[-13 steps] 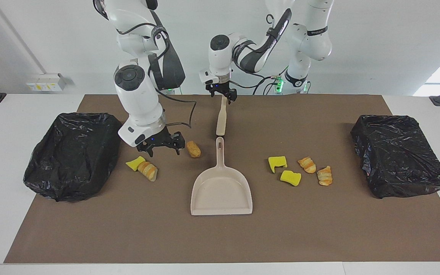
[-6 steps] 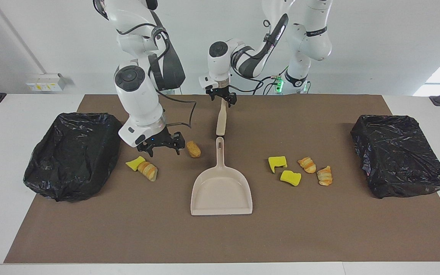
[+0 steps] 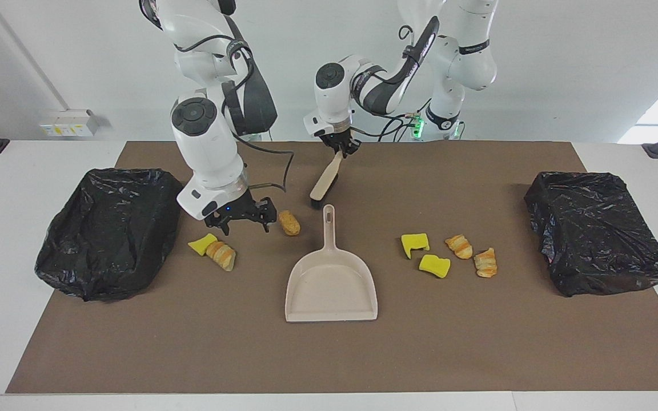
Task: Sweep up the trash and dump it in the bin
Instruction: 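Grasp the brush with the left gripper while the right gripper grasps the dustpan, then lift the brush with the left gripper while the right gripper positions the dustpan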
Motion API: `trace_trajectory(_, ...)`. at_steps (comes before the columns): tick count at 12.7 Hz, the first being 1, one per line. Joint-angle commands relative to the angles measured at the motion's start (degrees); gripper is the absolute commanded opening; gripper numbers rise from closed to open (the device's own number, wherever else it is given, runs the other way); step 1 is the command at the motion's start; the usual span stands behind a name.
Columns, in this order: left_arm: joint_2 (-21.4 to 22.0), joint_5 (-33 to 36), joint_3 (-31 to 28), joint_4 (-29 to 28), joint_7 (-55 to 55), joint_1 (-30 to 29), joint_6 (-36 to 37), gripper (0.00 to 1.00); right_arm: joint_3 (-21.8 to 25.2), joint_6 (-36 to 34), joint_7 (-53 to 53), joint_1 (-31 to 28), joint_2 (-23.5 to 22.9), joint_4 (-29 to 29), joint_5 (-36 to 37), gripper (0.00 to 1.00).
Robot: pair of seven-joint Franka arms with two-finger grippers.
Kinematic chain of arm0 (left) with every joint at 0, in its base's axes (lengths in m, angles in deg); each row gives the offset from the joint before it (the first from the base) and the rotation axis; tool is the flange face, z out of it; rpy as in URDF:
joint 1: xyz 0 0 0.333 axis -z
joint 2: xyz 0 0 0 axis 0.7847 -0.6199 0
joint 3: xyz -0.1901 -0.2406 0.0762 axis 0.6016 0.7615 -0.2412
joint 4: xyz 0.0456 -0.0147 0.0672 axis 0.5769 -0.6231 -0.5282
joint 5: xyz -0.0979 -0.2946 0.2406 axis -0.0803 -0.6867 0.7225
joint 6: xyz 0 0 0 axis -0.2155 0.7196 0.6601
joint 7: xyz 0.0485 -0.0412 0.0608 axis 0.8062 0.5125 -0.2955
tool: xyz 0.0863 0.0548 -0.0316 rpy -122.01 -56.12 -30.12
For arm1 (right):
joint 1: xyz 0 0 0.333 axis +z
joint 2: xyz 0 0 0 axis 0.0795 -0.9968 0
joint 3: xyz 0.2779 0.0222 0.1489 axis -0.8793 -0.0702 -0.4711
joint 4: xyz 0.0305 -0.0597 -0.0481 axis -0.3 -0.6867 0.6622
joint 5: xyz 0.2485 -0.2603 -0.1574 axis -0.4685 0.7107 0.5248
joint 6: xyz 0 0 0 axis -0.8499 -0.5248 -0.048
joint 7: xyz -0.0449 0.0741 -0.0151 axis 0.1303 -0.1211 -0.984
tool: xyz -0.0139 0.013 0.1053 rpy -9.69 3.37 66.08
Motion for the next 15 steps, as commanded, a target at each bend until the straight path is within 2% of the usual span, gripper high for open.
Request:
trace_trajectory(1,3.28,0.60,0.29,-0.03,4.13,-3.23,4.69,0.00,-0.05,3.57,-2.32,1.24,0.55,-1.89,-1.19,1.00)
trace_trajectory(4,8.82,0.60,0.29,-0.03,8.81,-10.17,15.32,0.00,-0.05,5.51,-6.35,3.26,-0.76,-1.80,-1.28,1.00)
trace_trajectory(8,14.09,0.69,0.29,-0.03,12.50,-22.46,19.47,0.00,-0.05,8.15,-11.89,7.38,-2.08,-2.32,-1.19,1.00)
trace_trajectory(12,12.09,3.06,0.21,1.98,17.40,-33.81,16.59,0.00,0.04,13.86,-18.21,13.00,-2.70,-6.45,-0.05,1.00)
trace_trajectory(15,7.79,3.50,0.29,4.44,23.56,-44.95,7.91,0.00,0.04,15.44,-22.18,17.13,-2.70,-10.13,0.13,1.00)
